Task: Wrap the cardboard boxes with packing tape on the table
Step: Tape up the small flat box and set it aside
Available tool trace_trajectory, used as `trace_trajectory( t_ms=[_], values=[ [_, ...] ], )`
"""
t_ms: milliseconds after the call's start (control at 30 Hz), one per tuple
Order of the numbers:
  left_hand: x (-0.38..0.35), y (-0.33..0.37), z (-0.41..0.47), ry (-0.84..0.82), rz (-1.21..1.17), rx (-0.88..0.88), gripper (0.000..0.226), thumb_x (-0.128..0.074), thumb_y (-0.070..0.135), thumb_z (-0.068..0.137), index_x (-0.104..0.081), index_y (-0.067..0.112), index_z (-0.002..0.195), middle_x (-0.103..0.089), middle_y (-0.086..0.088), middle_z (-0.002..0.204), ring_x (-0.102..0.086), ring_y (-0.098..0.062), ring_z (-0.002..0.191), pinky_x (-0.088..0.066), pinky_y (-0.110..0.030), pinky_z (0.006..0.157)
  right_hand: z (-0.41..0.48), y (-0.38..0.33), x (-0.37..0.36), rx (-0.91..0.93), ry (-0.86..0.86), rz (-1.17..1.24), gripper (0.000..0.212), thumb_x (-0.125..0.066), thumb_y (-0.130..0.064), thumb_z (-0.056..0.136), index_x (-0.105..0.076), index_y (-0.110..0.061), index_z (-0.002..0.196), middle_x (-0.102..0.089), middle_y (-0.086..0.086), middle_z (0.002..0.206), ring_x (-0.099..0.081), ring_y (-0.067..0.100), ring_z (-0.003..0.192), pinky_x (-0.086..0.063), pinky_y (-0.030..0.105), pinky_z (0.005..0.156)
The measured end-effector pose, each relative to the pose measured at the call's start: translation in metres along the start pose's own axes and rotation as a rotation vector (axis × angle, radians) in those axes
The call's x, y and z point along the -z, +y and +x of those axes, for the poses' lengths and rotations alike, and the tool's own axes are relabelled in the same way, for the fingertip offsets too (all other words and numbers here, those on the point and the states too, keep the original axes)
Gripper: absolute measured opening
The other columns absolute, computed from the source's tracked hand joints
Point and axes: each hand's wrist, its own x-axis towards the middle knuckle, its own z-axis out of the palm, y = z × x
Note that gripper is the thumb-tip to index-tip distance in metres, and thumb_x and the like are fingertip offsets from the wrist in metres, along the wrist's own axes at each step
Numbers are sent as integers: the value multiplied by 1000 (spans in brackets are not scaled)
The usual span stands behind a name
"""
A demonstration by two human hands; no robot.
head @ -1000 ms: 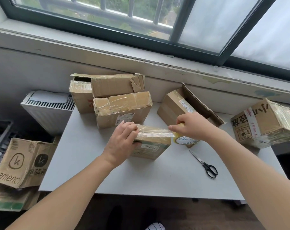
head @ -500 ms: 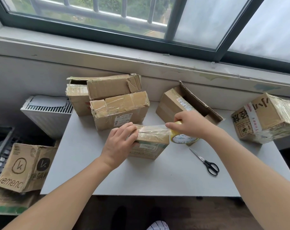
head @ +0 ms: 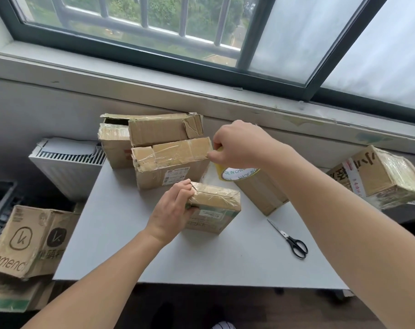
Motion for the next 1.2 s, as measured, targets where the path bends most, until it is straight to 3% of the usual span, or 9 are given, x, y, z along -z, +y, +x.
trace_trajectory(
  t_ms=[200,333,500,667,767,867,967,1100,1200],
  values=[
    [5,-7,4,1,132,-110,54,-91,14,72,-51,13,108,-61,-9,117,-58,-29,125,-53,-40,88,-30,45,-27,-71,-88,10,43,-57,-48,95,-49,-19,64,-51,-2,63,-51,19,64,-38,30,56],
    [-1,-4,7,39,169,-168,27,-68,25,88,-52,16,109,-59,-5,115,-57,-31,124,-49,-40,87,-63,79,-87,-234,-160,207,50,-63,-59,91,-56,-16,66,-54,-1,62,-56,19,69,-40,33,59],
    [-4,-6,6,-29,182,-175,38,-73,22,88,-55,20,121,-55,-4,108,-61,-34,117,-54,-51,92,-73,89,-128,-281,-103,325,50,-64,-62,90,-50,-21,64,-54,-3,61,-51,15,66,-38,35,57],
    [-1,-4,8,-17,245,-229,36,-62,25,95,-56,20,130,-47,-4,109,-62,-38,116,-53,-50,93,-73,92,-138,-287,-59,385,51,-64,-62,89,-52,-19,64,-55,-1,60,-51,14,63,-37,35,56],
    [0,-2,9,-11,286,-241,34,-62,21,94,-59,18,129,-53,-8,108,-61,-37,116,-47,-52,103,-75,91,-142,-310,-69,437,48,-65,-60,90,-53,-21,64,-55,-4,60,-52,13,61,-38,34,56],
    [2,2,9,-62,338,-275,32,-61,13,93,-66,11,125,-60,-11,122,-58,-33,127,-35,-58,116,-77,91,-146,-332,-75,492,47,-66,-58,90,-55,-20,64,-55,-3,59,-52,14,60,-39,34,56],
    [5,4,10,-104,350,-310,34,-62,7,97,-67,5,131,-63,-9,140,-56,-29,136,-33,-55,120,-79,91,-146,-339,-72,513,47,-66,-57,91,-54,-20,64,-55,-2,60,-52,16,61,-39,35,57],
    [7,3,8,-135,389,-327,50,-68,1,94,-60,6,142,-56,-8,150,-50,-26,142,-41,-48,115,-80,91,-149,-349,-72,536,48,-65,-56,91,-52,-19,63,-54,-2,60,-51,16,61,-37,35,57],
    [10,4,8,-149,444,-321,59,-67,-2,89,-58,13,145,-54,-3,153,-49,-23,143,-47,-43,99,-81,91,-154,-361,-75,559,48,-63,-58,91,-53,-19,65,-56,-1,63,-52,16,63,-39,35,59]
  ],
)
